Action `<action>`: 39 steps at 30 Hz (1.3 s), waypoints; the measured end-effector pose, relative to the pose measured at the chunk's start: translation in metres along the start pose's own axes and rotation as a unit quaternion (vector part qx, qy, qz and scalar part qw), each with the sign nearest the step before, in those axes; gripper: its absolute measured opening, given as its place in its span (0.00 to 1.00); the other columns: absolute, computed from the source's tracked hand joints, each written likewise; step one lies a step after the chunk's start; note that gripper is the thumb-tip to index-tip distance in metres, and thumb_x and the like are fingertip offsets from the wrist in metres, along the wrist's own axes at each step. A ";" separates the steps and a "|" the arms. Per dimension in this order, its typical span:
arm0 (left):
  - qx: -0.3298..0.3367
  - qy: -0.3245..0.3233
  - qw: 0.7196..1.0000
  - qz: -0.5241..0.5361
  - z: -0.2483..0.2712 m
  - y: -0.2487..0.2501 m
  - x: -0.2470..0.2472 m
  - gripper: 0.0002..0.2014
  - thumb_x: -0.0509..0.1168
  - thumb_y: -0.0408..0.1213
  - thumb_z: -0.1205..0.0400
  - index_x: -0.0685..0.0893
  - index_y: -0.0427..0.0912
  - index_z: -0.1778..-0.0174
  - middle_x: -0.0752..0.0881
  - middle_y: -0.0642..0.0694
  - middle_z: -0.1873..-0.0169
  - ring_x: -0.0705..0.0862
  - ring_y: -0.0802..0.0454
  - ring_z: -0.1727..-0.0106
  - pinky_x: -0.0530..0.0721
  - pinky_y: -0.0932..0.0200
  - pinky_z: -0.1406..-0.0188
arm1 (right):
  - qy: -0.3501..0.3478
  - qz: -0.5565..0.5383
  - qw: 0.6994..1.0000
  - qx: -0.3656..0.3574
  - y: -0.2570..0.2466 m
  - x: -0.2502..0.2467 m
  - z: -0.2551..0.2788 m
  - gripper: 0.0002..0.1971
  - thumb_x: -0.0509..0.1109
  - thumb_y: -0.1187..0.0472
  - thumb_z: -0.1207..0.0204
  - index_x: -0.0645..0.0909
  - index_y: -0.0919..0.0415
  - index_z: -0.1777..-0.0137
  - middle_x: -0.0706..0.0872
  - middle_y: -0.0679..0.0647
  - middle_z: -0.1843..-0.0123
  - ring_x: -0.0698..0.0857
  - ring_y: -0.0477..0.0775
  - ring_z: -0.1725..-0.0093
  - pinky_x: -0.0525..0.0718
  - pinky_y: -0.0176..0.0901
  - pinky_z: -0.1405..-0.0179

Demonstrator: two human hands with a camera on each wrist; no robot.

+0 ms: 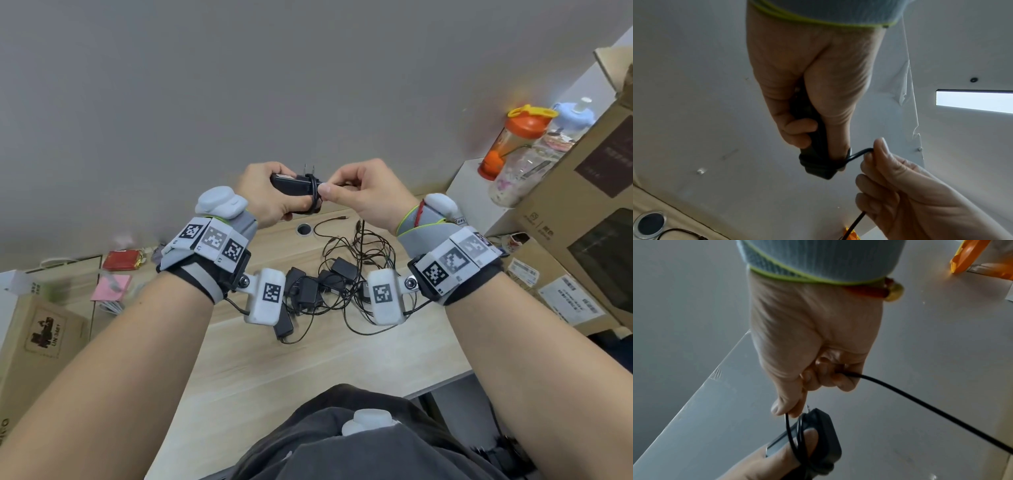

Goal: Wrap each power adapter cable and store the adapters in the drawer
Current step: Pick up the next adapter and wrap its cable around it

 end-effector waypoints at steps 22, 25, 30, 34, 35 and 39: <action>0.049 -0.135 0.987 0.072 0.025 0.027 0.019 0.18 0.82 0.29 0.33 0.82 0.35 0.53 0.84 0.42 0.71 0.79 0.48 0.77 0.78 0.58 0.77 | 0.047 -0.070 0.996 0.032 0.024 -0.006 -0.007 0.16 0.69 0.58 0.17 0.84 0.54 0.69 0.74 0.42 0.77 0.66 0.41 0.76 0.66 0.34 0.72; 0.052 -0.085 0.988 0.115 0.021 0.028 0.015 0.18 0.83 0.30 0.33 0.82 0.34 0.53 0.85 0.39 0.68 0.79 0.48 0.77 0.77 0.61 0.79 | 0.021 -0.051 0.997 0.051 0.030 0.004 -0.004 0.15 0.67 0.59 0.16 0.84 0.63 0.64 0.73 0.46 0.75 0.66 0.41 0.77 0.64 0.37 0.73; 0.043 0.005 0.987 0.157 0.009 0.024 0.005 0.20 0.83 0.33 0.32 0.80 0.33 0.52 0.85 0.38 0.69 0.79 0.49 0.78 0.76 0.60 0.80 | -0.043 0.015 0.999 0.029 0.017 0.015 0.008 0.13 0.65 0.53 0.15 0.90 0.53 0.56 0.64 0.47 0.76 0.63 0.47 0.74 0.62 0.35 0.74; 0.027 0.035 0.991 0.127 0.003 0.011 -0.002 0.22 0.85 0.36 0.35 0.81 0.34 0.53 0.87 0.40 0.68 0.80 0.50 0.78 0.78 0.61 0.79 | -0.048 0.053 0.997 0.030 0.005 0.016 0.010 0.12 0.69 0.50 0.18 0.92 0.53 0.56 0.64 0.46 0.74 0.63 0.45 0.73 0.63 0.38 0.71; 0.023 0.041 0.992 0.115 0.002 0.008 -0.004 0.23 0.85 0.37 0.35 0.81 0.35 0.54 0.87 0.41 0.68 0.81 0.51 0.78 0.79 0.61 0.79 | -0.052 0.055 0.997 0.026 0.003 0.015 0.010 0.12 0.70 0.50 0.18 0.92 0.53 0.57 0.64 0.48 0.73 0.62 0.46 0.73 0.62 0.39 0.72; 0.007 0.033 0.997 0.067 0.001 -0.002 -0.005 0.23 0.85 0.36 0.36 0.81 0.35 0.54 0.86 0.42 0.66 0.81 0.52 0.79 0.81 0.61 0.79 | -0.055 0.062 0.996 0.018 -0.005 0.009 0.009 0.10 0.73 0.52 0.20 0.91 0.53 0.59 0.67 0.44 0.78 0.62 0.44 0.76 0.61 0.34 0.75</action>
Point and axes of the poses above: each hand's wrist, its own z-axis away from the middle knuckle, its own x-axis out of the palm, y = z × x, the point moved 3 cm from there along -z, towards the middle knuckle
